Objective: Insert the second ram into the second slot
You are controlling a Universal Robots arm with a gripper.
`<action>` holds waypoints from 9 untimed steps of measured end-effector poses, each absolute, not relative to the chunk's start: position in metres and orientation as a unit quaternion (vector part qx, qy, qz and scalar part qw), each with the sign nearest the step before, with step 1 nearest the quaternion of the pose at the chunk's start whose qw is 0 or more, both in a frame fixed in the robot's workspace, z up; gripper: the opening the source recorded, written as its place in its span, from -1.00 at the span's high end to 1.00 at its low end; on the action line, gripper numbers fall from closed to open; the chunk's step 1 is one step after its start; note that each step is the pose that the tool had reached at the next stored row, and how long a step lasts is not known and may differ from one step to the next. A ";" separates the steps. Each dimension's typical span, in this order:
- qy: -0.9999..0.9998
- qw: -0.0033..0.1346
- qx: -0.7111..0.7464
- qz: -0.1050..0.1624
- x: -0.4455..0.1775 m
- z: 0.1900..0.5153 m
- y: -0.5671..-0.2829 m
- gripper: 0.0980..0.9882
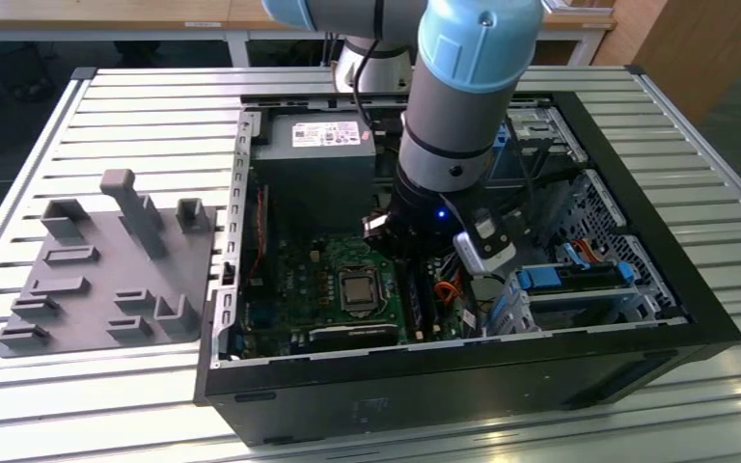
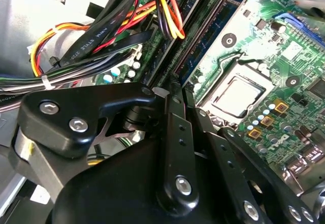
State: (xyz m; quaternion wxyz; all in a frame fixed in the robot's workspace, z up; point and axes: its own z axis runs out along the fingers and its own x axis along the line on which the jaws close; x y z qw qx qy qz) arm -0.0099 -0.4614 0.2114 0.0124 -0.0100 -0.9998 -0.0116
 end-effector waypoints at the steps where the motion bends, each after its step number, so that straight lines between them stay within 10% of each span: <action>1: -1.000 0.012 -0.010 -0.012 -0.010 0.211 -0.461 0.90; 9: -1.000 0.012 -0.010 -0.012 -0.010 0.211 -0.461 0.74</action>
